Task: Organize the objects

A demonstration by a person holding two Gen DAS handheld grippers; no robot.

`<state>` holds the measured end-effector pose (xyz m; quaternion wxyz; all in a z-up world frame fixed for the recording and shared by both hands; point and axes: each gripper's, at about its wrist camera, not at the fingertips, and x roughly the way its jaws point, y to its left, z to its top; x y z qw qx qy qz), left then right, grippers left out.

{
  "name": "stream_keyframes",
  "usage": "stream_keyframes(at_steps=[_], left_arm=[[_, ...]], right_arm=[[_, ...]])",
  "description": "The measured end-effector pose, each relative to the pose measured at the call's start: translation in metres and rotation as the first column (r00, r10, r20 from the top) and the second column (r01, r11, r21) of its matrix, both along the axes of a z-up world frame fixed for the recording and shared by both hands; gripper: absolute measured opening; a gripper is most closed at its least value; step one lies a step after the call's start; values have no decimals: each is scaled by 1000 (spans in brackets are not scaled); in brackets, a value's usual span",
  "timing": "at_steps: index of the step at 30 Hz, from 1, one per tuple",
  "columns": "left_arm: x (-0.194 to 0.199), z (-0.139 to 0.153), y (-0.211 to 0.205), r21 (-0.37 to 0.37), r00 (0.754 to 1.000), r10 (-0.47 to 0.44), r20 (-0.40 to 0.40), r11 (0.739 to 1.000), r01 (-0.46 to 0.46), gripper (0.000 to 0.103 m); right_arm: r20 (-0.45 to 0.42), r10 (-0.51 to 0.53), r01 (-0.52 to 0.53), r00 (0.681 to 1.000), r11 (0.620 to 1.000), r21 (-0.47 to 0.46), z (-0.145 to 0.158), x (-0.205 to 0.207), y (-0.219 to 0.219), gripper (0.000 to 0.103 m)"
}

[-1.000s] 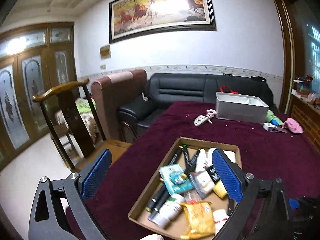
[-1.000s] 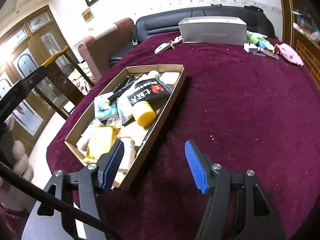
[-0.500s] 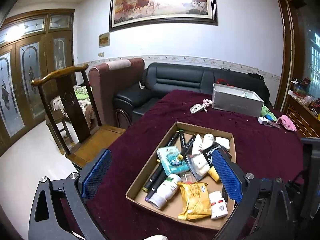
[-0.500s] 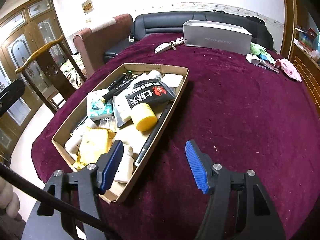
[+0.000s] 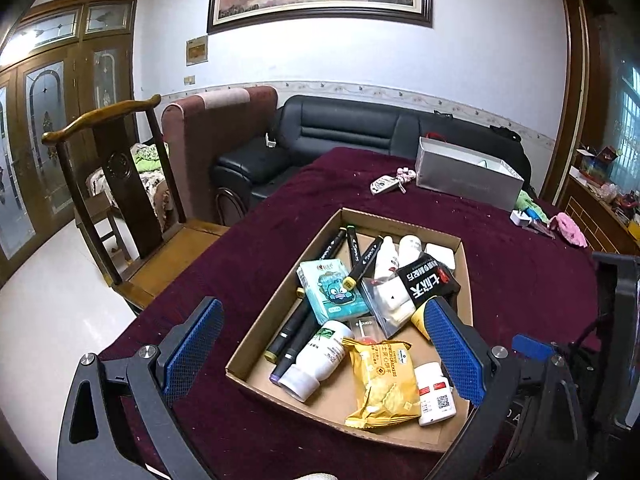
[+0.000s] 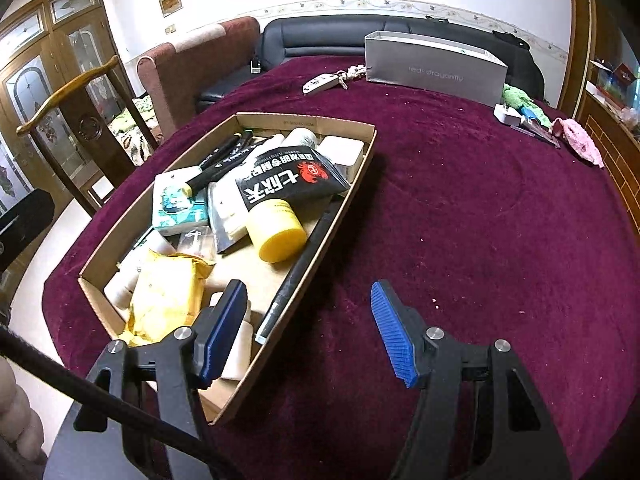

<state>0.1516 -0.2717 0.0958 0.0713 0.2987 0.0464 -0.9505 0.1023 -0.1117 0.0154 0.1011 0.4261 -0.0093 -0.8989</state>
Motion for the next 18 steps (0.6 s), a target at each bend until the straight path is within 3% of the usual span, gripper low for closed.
stream_keyframes(at_steps=[12, 18], left_arm=[[-15, -19, 22, 53, 992, -104, 70, 994, 101, 98], [-19, -23, 38, 21, 990, -92, 106, 996, 90, 98]], right_arm=[[-33, -57, 59, 998, 997, 50, -2, -9, 17, 64], [-38, -71, 73, 997, 996, 56, -5, -15, 33, 64]])
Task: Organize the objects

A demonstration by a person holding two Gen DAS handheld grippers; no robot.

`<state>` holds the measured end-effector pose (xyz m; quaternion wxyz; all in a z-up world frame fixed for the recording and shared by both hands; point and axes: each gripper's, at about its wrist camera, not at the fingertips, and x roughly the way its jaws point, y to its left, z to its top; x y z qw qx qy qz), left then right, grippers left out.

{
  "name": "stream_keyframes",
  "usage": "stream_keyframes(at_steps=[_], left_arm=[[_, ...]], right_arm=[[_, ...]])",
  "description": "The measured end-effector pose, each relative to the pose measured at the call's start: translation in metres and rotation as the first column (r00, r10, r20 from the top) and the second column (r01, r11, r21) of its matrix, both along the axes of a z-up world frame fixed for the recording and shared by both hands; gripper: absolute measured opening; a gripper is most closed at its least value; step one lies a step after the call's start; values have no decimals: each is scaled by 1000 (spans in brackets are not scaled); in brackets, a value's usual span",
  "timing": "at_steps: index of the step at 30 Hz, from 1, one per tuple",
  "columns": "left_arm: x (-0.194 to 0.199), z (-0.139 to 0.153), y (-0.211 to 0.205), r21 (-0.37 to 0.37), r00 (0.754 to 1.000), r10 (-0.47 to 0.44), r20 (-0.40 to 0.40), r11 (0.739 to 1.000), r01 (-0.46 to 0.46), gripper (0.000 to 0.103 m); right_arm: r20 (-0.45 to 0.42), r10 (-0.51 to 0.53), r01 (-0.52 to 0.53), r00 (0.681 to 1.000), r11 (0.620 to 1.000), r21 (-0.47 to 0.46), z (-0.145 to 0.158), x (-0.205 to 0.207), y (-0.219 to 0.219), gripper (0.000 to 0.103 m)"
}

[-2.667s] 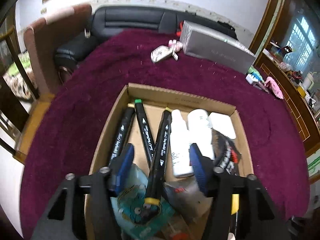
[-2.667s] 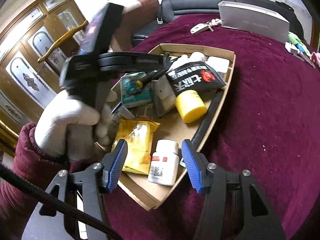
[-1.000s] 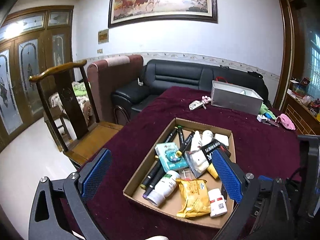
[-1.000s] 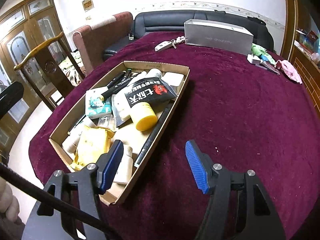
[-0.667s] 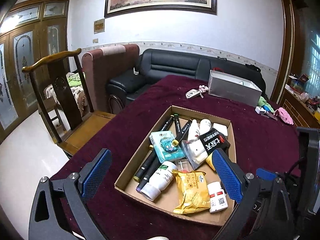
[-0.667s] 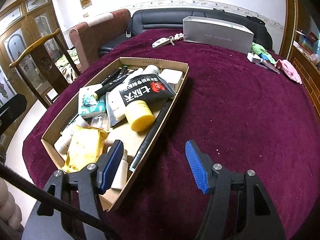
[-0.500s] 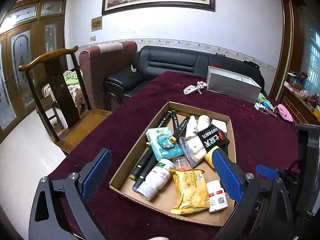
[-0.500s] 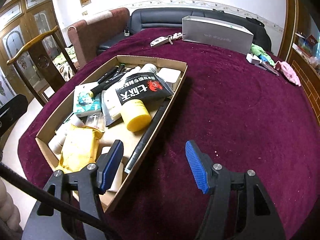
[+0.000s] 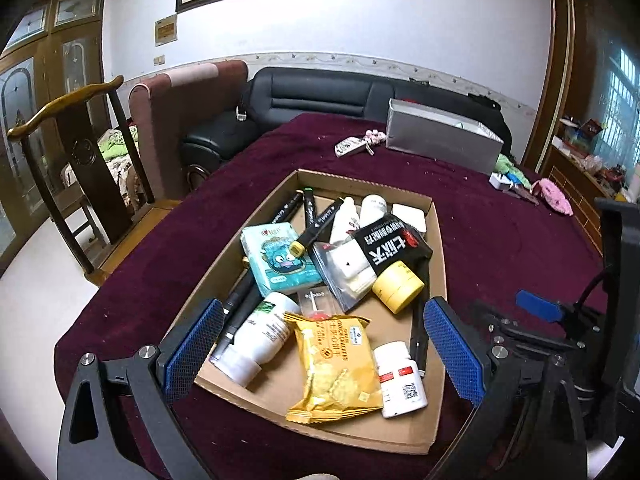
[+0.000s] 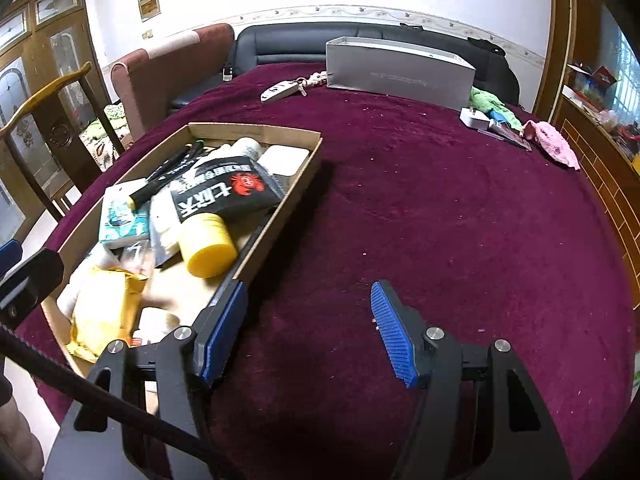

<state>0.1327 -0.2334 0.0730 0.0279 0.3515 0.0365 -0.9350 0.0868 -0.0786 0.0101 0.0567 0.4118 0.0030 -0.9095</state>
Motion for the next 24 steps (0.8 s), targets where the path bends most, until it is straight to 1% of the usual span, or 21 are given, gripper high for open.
stream_keyframes(at_steps=[7, 9, 12, 17, 22, 24], left_arm=[[-5, -4, 18, -31, 999, 8, 34, 999, -7, 98], [-5, -4, 23, -41, 999, 11, 40, 999, -10, 98], [-8, -4, 27, -51, 998, 22, 52, 998, -20, 98], [-15, -10, 34, -51, 996, 35, 87, 998, -31, 98], [-18, -12, 39, -39, 993, 47, 105, 998, -43, 98], [-19, -12, 40, -47, 992, 62, 106, 997, -58, 98]], right_arm=[[-39, 45, -45, 998, 999, 11, 3, -6, 3, 65], [-53, 63, -62, 997, 998, 12, 2, -8, 2, 67], [-62, 71, -70, 996, 997, 17, -2, -9, 5, 67], [-57, 45, -47, 997, 999, -28, -11, -9, 21, 67], [-55, 31, -34, 998, 997, -67, -14, -9, 32, 67], [-56, 32, -37, 998, 996, -77, -14, -9, 34, 67]])
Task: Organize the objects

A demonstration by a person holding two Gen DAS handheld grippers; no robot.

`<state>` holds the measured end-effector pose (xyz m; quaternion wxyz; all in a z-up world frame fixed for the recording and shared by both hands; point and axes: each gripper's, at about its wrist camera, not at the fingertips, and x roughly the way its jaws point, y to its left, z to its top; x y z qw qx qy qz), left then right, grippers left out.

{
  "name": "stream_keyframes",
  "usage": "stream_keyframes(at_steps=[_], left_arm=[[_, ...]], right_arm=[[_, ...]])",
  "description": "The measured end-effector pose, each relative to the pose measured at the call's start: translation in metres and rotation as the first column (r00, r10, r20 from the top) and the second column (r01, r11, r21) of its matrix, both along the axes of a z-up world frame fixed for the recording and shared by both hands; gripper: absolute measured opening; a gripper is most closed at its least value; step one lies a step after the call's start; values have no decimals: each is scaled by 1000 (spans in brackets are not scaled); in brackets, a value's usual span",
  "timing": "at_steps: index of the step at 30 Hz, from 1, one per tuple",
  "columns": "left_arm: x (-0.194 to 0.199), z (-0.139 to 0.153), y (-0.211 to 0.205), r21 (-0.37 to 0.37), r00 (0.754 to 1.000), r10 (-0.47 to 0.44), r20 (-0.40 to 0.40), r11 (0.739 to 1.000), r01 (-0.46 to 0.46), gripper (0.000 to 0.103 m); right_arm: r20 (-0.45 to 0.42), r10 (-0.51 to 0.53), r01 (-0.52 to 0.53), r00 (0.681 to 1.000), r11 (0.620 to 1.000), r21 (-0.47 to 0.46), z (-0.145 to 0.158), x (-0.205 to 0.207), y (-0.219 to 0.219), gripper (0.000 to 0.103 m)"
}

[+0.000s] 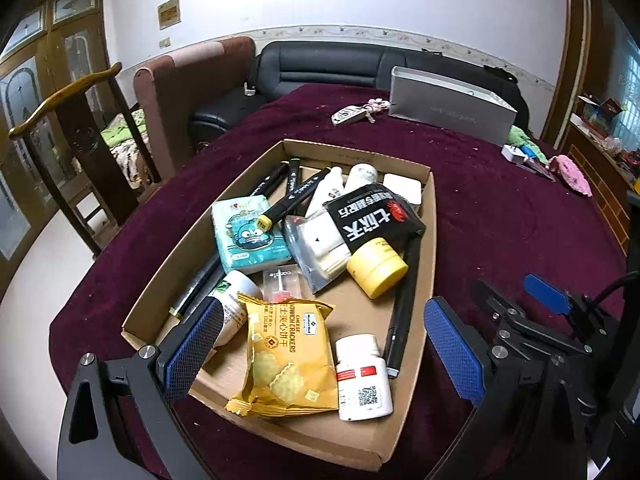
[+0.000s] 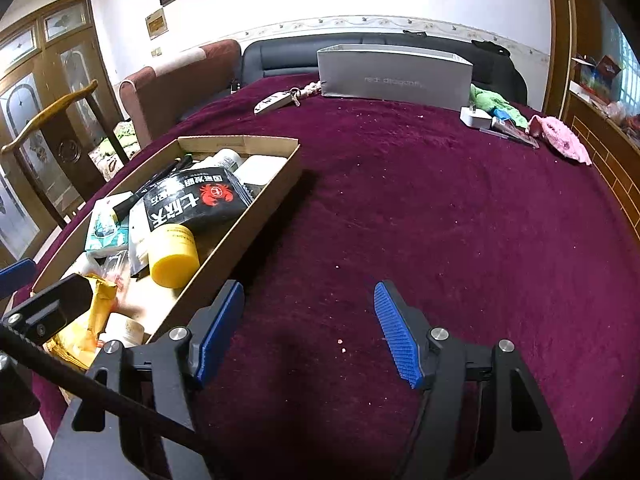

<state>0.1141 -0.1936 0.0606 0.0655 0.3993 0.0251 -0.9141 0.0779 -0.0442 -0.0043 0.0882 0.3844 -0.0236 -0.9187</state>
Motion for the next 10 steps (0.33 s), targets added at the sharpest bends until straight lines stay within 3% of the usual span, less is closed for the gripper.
stream_keyframes(at_steps=[10], left_arm=[[-2, 0, -4, 5, 1000, 28, 5, 1000, -28, 98]], right_arm=[[-1, 7, -7, 1000, 1000, -15, -2, 1, 1, 68]])
